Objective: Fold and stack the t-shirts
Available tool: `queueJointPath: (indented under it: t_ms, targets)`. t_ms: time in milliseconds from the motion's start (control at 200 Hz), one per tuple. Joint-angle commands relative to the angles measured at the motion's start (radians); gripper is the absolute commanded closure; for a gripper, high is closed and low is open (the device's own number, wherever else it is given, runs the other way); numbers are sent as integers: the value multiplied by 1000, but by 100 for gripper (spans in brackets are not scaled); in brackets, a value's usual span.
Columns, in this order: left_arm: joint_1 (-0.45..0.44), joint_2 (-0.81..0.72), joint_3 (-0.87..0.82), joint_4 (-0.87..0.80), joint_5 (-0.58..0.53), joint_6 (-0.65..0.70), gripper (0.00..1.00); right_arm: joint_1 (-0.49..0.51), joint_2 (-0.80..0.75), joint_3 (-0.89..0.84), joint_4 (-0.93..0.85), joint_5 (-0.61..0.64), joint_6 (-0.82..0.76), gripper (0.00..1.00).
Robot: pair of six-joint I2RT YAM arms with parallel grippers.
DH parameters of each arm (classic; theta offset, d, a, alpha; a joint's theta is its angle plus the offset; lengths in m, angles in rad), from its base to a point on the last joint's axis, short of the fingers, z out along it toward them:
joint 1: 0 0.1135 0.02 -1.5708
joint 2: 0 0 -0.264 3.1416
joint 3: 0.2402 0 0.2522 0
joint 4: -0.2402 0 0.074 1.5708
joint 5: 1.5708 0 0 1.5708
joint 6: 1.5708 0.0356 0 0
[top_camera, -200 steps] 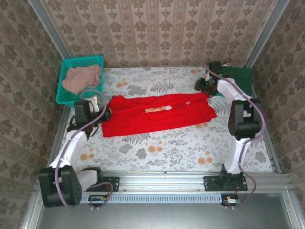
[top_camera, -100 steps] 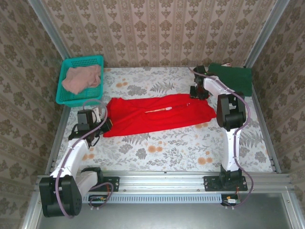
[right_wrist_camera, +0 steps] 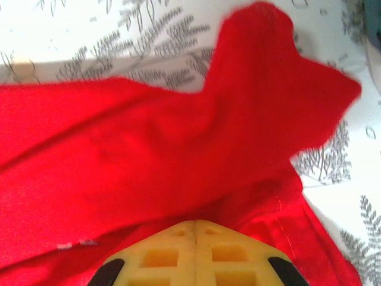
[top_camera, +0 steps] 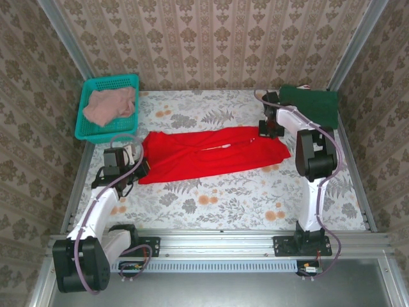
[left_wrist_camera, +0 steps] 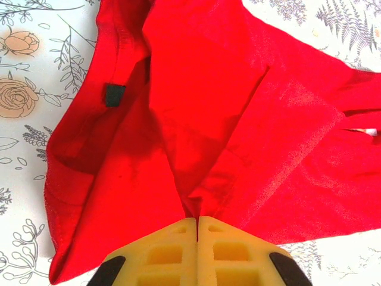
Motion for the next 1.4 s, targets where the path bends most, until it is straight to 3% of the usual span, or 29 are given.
queueJointPath:
  t_ms: [0, 20, 110, 175, 370, 500, 605, 680, 880, 1125, 1215, 1285, 1395]
  targets:
    - [10, -14, -1, -29, -17, 3, 100, 2, -74, -74, 33, 32, 15, 100]
    - [11, -13, 1, -30, -18, 3, 100, 1, -82, -82, 32, 41, 20, 99]
    - [12, -10, 4, -31, -18, 2, 100, 0, -116, -118, 29, 66, 42, 79]
    - [12, -10, 4, -30, -18, 2, 100, 0, -146, -156, 50, 75, 55, 56]
    - [12, -5, 6, -31, -19, 3, 100, 3, -206, -253, 99, 55, 79, 54]
    - [12, -1, 4, -24, -17, 4, 100, 2, -138, -242, 69, 65, 80, 53]
    - [13, 1, 10, -32, -16, 7, 100, 3, -103, -221, 38, 91, 83, 58]
    - [13, 0, 7, -31, -19, 8, 100, 2, -122, -234, 41, 100, 88, 73]
    - [12, 1, 7, -34, -26, 11, 100, 2, -207, -288, 51, 129, 83, 100]
    - [15, -1, 8, -36, -24, 11, 100, -1, -302, -388, 76, 165, 96, 100]
    - [16, -1, 7, -33, -24, 10, 100, -12, -278, -372, 80, 142, 80, 60]
    - [15, 0, 9, -36, -25, 10, 100, -16, -229, -329, 52, 145, 71, 51]
    - [16, -1, 7, -32, -24, 9, 100, -24, -167, -292, 49, 127, 63, 50]
